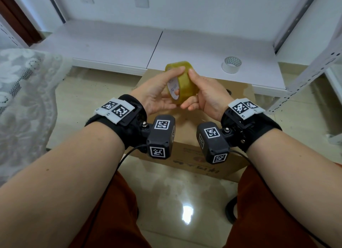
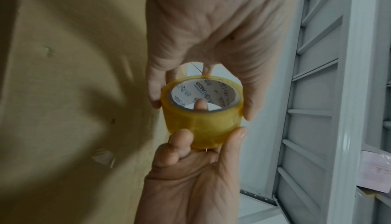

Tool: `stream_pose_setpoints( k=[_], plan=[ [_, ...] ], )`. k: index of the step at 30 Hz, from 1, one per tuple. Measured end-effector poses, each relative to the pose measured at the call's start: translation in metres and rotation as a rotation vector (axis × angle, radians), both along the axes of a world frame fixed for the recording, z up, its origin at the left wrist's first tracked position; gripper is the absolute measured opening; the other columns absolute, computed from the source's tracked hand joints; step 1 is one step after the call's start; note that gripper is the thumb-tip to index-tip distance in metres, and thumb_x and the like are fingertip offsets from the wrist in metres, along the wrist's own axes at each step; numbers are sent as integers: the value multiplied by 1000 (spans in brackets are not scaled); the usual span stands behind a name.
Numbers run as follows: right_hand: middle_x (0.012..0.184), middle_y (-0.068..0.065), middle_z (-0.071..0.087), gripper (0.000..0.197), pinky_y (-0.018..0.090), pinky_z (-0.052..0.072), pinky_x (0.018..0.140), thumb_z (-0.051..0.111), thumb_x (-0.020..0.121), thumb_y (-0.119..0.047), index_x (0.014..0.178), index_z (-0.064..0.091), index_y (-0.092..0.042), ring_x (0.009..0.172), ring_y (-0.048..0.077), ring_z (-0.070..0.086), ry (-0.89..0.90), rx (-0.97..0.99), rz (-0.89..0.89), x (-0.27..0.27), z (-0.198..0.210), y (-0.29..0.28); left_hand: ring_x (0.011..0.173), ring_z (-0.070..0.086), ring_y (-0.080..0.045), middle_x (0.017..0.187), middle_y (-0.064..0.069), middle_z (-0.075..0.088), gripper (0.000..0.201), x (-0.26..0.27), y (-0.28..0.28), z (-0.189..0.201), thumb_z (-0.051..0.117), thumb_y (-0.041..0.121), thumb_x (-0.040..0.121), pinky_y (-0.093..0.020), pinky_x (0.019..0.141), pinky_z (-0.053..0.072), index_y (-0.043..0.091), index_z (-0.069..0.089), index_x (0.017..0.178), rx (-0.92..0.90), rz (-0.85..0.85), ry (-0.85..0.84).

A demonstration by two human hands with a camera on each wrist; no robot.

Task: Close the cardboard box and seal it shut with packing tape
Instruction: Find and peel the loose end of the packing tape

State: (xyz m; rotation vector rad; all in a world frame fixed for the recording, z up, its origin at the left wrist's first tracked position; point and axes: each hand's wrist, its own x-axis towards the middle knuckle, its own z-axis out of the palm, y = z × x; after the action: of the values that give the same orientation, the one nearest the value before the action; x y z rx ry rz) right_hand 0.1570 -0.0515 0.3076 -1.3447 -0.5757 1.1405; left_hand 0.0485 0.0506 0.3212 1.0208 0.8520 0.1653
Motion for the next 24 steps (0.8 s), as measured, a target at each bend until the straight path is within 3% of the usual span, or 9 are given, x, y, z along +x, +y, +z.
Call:
stream_pose_setpoints(
  k=[3, 5, 7, 10, 16, 20, 22, 24],
  plan=[
    [97, 17, 71, 40, 21, 54, 46, 52, 96, -35, 122, 55, -5, 56, 19, 69, 28, 8, 49, 1, 1, -1, 97, 68, -35, 115, -22, 61, 62, -1, 3, 2, 76, 47, 76, -48, 80, 57, 14, 55, 124, -124, 55, -12],
    [98, 16, 70, 38, 22, 57, 51, 57, 92, -30, 120, 57, -4, 63, 21, 71, 26, 1, 64, 1, 1, -1, 90, 69, -36, 110, -23, 64, 69, -1, 3, 3, 69, 56, 78, -48, 76, 58, 8, 53, 125, -237, 73, -30],
    [99, 15, 70, 38, 24, 58, 55, 60, 90, -29, 120, 58, -5, 66, 23, 71, 27, 2, 62, 2, 0, -2, 88, 69, -36, 103, -23, 66, 70, 1, 2, 3, 62, 61, 81, -48, 79, 58, 4, 53, 121, -275, 80, -35],
    [100, 16, 70, 37, 24, 58, 54, 59, 91, -32, 118, 59, -7, 63, 22, 71, 23, 5, 37, 1, -1, -2, 98, 67, -35, 108, -21, 64, 66, 3, 2, 2, 60, 61, 83, -50, 91, 53, 5, 53, 120, -156, 71, -8],
    [107, 16, 70, 56, 22, 53, 46, 50, 92, -52, 128, 54, -9, 62, 24, 71, -46, -38, -25, 3, -2, -3, 104, 64, -33, 115, -16, 62, 44, 3, -1, 1, 75, 41, 79, -51, 96, 50, 18, 57, 112, 44, 10, 16],
    [112, 16, 67, 56, 22, 51, 42, 45, 94, -52, 128, 54, -8, 56, 21, 69, -23, -46, -59, 4, -3, -3, 105, 66, -28, 120, -10, 65, 64, 4, 0, -3, 85, 24, 68, -49, 92, 52, 19, 57, 126, 119, -87, 22],
    [100, 15, 71, 57, 21, 51, 41, 41, 96, -52, 127, 52, -5, 53, 20, 68, -6, -54, -63, 4, -2, -3, 103, 67, -27, 118, -7, 66, 70, 3, 0, -3, 84, 10, 67, -48, 88, 55, 17, 53, 129, 128, -89, 17],
    [94, 14, 72, 56, 21, 51, 41, 38, 98, -49, 127, 51, -3, 53, 20, 68, 19, -44, -59, 4, -1, -3, 101, 68, -27, 118, -7, 65, 72, 2, -1, -2, 83, 6, 68, -44, 82, 58, 17, 48, 130, 121, -61, 14]
  ],
)
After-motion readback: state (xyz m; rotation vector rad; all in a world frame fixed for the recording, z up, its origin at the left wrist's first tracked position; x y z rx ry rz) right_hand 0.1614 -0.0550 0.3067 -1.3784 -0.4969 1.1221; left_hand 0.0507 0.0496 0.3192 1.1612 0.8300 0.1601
